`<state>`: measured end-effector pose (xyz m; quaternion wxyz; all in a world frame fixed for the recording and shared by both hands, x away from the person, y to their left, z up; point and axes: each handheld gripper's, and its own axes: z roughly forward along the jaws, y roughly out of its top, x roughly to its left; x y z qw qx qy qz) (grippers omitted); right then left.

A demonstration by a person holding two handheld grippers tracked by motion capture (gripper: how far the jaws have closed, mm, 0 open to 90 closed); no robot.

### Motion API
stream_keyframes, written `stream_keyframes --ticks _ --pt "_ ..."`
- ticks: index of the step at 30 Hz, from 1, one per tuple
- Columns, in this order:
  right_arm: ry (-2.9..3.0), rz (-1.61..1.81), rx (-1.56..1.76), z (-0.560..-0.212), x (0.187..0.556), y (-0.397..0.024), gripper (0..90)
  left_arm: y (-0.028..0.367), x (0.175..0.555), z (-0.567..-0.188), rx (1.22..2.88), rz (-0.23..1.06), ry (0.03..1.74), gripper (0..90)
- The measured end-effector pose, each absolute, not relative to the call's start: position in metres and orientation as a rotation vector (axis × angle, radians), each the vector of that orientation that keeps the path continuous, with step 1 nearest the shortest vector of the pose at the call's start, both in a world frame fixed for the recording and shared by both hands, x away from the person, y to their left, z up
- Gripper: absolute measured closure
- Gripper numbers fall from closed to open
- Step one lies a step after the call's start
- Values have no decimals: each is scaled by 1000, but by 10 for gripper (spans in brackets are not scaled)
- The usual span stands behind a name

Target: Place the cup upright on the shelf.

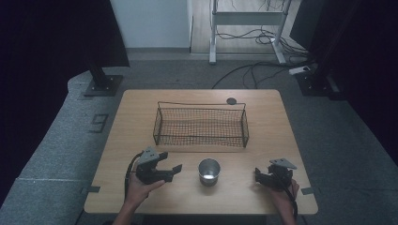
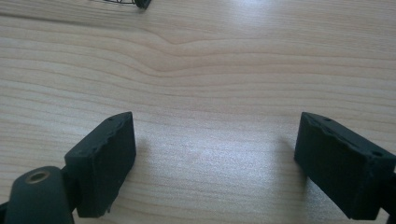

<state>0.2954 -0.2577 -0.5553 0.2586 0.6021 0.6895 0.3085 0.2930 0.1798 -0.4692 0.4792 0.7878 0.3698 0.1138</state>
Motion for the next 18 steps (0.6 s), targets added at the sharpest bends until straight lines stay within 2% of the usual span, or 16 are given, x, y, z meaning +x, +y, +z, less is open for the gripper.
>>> stream_keyframes --ticks 18 --pt "1861 834 1636 -555 294 -258 131 154 297 -464 1963 256 846 187"
